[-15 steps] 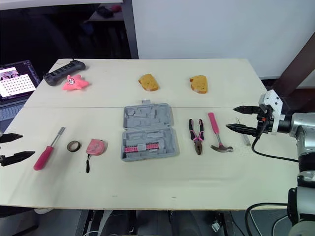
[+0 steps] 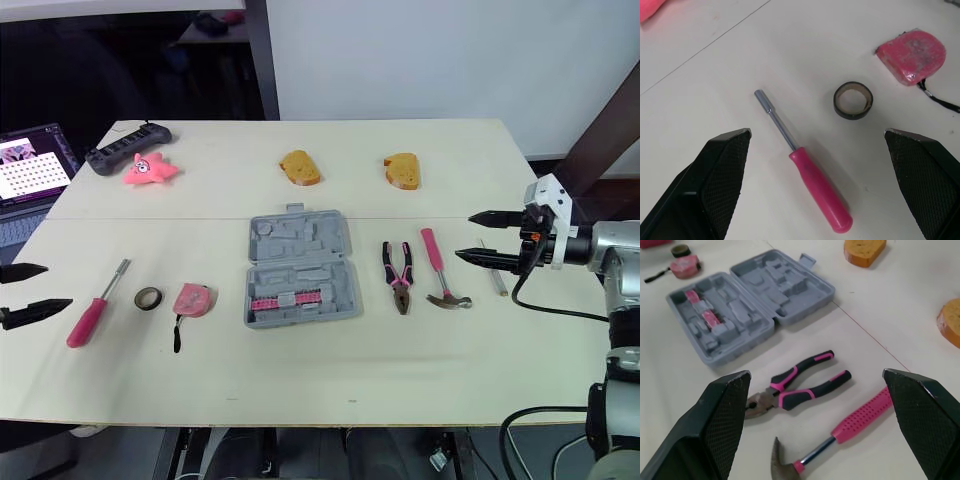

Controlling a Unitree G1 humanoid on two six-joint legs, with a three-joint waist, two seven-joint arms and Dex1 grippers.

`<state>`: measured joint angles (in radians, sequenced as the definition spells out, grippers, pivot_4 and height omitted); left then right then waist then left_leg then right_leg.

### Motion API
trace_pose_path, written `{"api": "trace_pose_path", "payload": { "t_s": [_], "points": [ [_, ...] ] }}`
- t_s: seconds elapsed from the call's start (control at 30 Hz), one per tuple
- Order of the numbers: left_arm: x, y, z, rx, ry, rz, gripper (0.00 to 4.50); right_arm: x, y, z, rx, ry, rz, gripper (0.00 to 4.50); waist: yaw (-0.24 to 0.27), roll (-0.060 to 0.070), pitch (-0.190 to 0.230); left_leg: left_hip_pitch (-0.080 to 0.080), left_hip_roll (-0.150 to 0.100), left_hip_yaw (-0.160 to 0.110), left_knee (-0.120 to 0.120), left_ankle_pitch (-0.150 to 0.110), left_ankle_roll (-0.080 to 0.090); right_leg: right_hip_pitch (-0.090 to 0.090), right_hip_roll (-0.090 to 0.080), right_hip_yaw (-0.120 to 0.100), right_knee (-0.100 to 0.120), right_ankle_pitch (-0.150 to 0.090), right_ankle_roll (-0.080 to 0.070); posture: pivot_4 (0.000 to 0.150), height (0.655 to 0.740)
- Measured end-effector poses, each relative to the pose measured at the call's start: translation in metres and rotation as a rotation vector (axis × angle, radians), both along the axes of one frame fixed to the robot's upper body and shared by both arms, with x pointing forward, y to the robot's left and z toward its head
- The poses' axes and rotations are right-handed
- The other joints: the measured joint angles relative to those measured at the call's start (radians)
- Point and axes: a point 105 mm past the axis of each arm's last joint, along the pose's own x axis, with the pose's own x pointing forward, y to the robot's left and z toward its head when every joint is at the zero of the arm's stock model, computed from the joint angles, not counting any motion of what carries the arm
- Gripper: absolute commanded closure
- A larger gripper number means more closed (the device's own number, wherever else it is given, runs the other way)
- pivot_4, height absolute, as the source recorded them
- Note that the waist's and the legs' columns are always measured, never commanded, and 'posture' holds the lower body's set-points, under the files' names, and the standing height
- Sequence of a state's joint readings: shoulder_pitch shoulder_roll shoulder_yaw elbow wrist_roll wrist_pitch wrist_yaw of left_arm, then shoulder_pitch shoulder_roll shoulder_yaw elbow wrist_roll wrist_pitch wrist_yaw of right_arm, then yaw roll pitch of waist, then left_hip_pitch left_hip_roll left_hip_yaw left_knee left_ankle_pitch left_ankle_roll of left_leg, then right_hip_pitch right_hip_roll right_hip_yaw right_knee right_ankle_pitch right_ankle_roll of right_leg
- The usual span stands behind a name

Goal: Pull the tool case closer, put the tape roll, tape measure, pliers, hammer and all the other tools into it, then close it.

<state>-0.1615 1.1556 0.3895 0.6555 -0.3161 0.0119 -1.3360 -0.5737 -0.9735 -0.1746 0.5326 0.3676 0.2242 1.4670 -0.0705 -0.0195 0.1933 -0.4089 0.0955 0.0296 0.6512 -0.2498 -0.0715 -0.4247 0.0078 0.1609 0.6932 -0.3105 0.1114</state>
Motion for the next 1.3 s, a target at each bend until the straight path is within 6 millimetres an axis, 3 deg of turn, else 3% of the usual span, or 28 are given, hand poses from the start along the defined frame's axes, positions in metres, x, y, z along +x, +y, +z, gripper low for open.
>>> {"api": "trace_pose_path", "payload": {
  "t_s": [0.17,0.27,0.37,0.5,0.57,0.67,0.83,0.9,1.1,1.3],
  "points": [
    [0.003,-0.019,0.014,-0.062,0.002,-0.049,0.02,-0.005,0.001,0.008,-0.005,0.006,-0.052,0.0,0.001,0.0,0.0,0.0,0.0,0.0,0.001,0.0,0.0,0.0,0.0,0.0,0.0,0.0,0.0,0.15,0.7129],
    [0.005,-0.055,0.026,-0.105,0.014,-0.172,0.02,-0.001,0.01,0.005,-0.054,0.018,-0.087,0.0,0.0,0.0,0.0,0.0,0.0,0.0,0.001,0.0,0.0,0.0,0.0,0.0,0.001,0.0,0.0,0.15,0.7129],
    [0.008,-0.087,0.03,-0.1,-0.001,-0.24,0.02,-0.001,0.034,0.001,-0.061,0.022,-0.034,0.0,-0.003,0.0,0.0,0.0,0.0,0.0,0.001,0.0,0.0,-0.001,0.0,0.001,0.001,0.0,0.0,0.15,0.7129],
    [0.009,-0.129,0.011,-0.113,0.0,-0.299,0.02,0.003,0.06,-0.009,-0.125,0.01,0.045,0.0,-0.002,0.0,0.0,0.0,0.0,-0.001,0.002,0.0,0.0,0.0,0.0,0.001,0.001,0.0,0.0,0.15,0.7129],
    [0.014,-0.143,-0.001,-0.122,-0.003,-0.299,0.54,0.008,0.074,-0.018,-0.163,0.015,0.082,0.0,-0.001,0.0,0.0,0.0,0.0,-0.001,0.002,0.0,0.0,0.0,0.0,0.0,0.001,0.0,0.0,0.15,0.7129],
    [0.027,-0.158,-0.018,-0.117,-0.02,-0.274,1.87,0.021,0.1,-0.03,-0.195,0.014,0.137,0.93,-0.002,0.0,0.0,0.0,0.0,-0.001,0.003,0.0,0.0,0.0,0.001,0.001,0.002,0.0,0.0,0.15,0.7129],
    [0.069,-0.159,-0.034,-0.042,-0.123,-0.174,4.5,0.053,0.12,-0.049,-0.286,-0.003,0.133,3.48,0.001,0.0,0.0,-0.001,0.0,-0.001,0.006,0.0,0.0,0.001,0.001,0.0,0.002,0.0,0.0,0.15,0.7129],
    [0.08,-0.163,-0.043,-0.036,-0.13,-0.164,4.5,0.064,0.128,-0.058,-0.32,-0.013,0.136,4.44,0.0,0.0,0.0,-0.001,0.0,-0.001,0.007,0.0,0.0,0.001,0.001,0.0,0.002,0.0,0.0,0.15,0.7129],
    [0.099,-0.162,-0.06,-0.036,-0.094,-0.146,4.5,0.079,0.134,-0.086,-0.4,0.017,0.137,4.44,-0.004,0.0,0.0,-0.002,0.0,-0.001,0.008,0.0,0.0,0.0,0.001,0.0,0.005,0.0,0.0,0.15,0.7129],
    [0.113,-0.183,-0.071,-0.089,-0.077,-0.185,4.5,0.09,0.147,-0.098,-0.412,0.013,0.113,4.44,-0.005,0.0,0.0,-0.002,0.0,-0.002,0.01,0.0,0.0,0.0,0.001,0.0,0.006,0.0,0.0,0.15,0.7129]
  ]
}}
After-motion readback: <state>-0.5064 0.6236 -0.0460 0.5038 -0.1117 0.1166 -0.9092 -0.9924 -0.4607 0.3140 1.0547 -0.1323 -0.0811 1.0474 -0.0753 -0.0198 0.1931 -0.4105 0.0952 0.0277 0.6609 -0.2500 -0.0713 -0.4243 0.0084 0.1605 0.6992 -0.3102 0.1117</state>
